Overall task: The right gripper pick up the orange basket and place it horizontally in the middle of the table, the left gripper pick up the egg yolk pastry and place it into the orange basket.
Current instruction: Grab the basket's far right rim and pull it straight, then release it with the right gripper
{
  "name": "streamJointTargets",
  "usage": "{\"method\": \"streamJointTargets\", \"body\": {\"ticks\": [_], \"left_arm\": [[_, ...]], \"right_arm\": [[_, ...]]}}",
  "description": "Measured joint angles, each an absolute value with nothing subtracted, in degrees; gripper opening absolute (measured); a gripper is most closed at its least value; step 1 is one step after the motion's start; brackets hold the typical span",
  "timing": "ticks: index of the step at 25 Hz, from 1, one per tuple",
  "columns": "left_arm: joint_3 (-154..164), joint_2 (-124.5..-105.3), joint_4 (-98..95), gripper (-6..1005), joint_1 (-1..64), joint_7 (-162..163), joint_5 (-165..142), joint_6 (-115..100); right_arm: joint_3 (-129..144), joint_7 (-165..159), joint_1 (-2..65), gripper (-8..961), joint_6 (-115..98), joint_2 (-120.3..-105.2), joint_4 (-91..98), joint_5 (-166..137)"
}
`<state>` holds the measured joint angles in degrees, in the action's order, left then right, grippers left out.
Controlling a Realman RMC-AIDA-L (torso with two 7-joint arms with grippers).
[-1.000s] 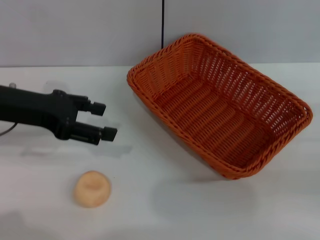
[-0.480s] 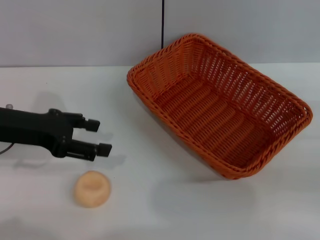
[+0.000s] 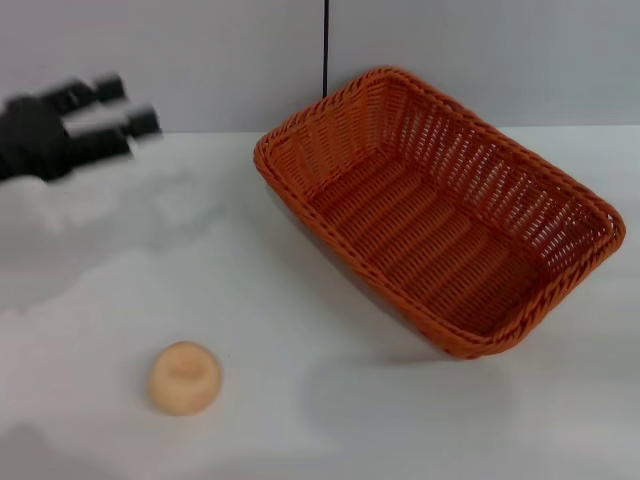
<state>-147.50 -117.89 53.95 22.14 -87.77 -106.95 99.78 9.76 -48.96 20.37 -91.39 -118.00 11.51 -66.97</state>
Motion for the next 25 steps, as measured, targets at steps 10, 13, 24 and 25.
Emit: {"method": "streamJointTargets", "body": {"ticks": [10, 13, 24, 25], "left_arm": [[-156.19, -118.16, 28.04, 844, 21.44, -110.66, -79.48, 96.02], [-156.16, -118.21, 22.54, 843, 21.54, -116.56, -73.5, 95.8], [-155.87, -118.48, 15.64, 839, 23.05, -126.28, -66.68, 94.17], [-155.95, -118.48, 15.58, 839, 23.16, -126.33, -66.67, 94.09]], "right_arm": [[9.75, -48.71, 20.42, 536, -90.51, -118.1, 11.51, -66.97], [9.75, -48.69, 20.41, 536, -90.1, -118.11, 11.51, -66.97], [10.55, -53.34, 19.51, 535, -90.35, -117.44, 13.28, -68.4], [11.05, -55.97, 19.37, 535, -90.42, -117.12, 14.48, -69.47]]}}
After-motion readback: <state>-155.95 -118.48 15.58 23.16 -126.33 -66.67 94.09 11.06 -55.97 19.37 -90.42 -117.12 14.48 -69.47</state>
